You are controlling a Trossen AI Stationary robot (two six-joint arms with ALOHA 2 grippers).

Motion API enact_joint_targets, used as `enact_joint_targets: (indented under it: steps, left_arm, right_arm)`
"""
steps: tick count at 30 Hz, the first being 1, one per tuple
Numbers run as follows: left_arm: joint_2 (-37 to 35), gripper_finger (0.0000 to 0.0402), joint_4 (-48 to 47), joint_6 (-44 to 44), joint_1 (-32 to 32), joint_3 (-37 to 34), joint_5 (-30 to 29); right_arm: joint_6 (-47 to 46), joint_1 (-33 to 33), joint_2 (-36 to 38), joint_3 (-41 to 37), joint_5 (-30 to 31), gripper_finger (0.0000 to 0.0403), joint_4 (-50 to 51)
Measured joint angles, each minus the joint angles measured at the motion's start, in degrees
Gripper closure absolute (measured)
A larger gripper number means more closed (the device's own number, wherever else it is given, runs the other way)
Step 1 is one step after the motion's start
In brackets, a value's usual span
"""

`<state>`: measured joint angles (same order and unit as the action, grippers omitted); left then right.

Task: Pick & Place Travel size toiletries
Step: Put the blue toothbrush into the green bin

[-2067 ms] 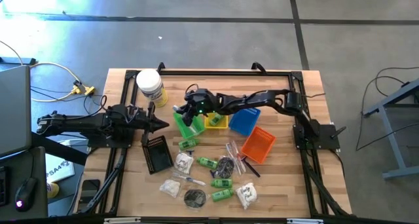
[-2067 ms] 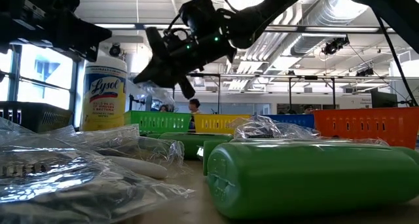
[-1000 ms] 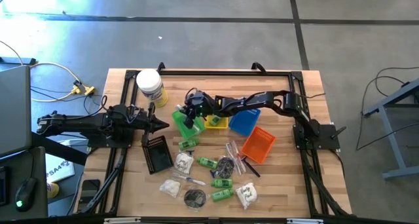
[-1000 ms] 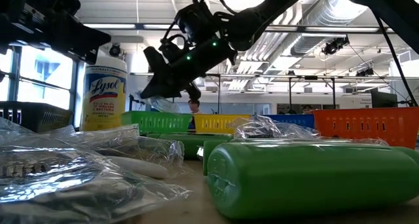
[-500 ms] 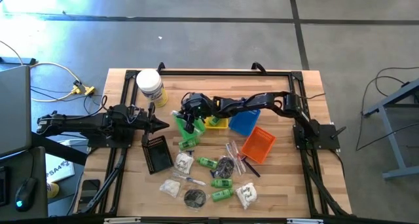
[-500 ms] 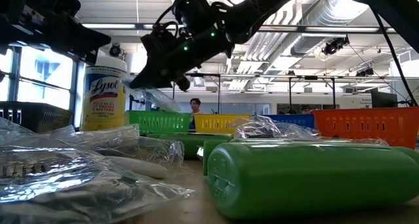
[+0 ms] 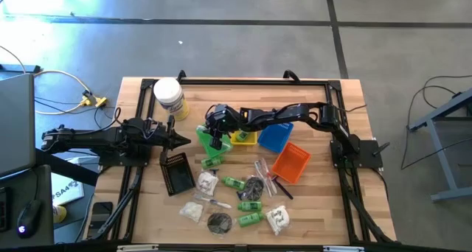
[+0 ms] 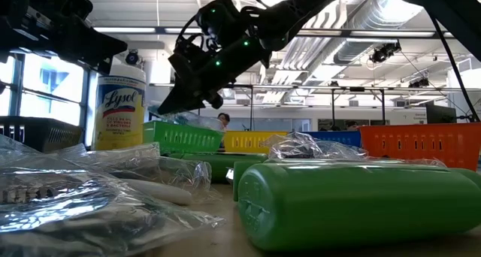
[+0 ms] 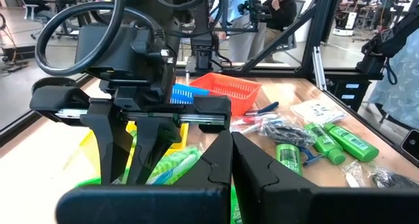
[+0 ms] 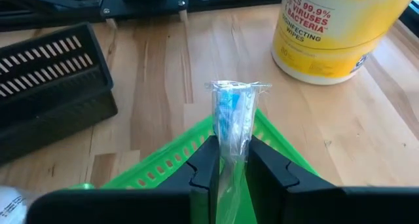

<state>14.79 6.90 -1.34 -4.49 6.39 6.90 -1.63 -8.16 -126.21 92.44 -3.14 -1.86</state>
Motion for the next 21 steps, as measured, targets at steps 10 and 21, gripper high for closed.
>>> enact_joint_targets:
  steps: [10, 21]
  left_arm:
    - [0.0, 0.0402, 0.0, 0.0, 0.0, 0.0, -0.1]
    - [0.0, 0.0402, 0.0, 0.0, 0.0, 0.0, -0.1]
  right_arm:
    - [-0.1, 0.7, 0.0, 0.0, 0.2, 0.0305, 0.0]
    - [-3.0, 0.7, 0.0, 0.0, 0.2, 0.0256, -1.6]
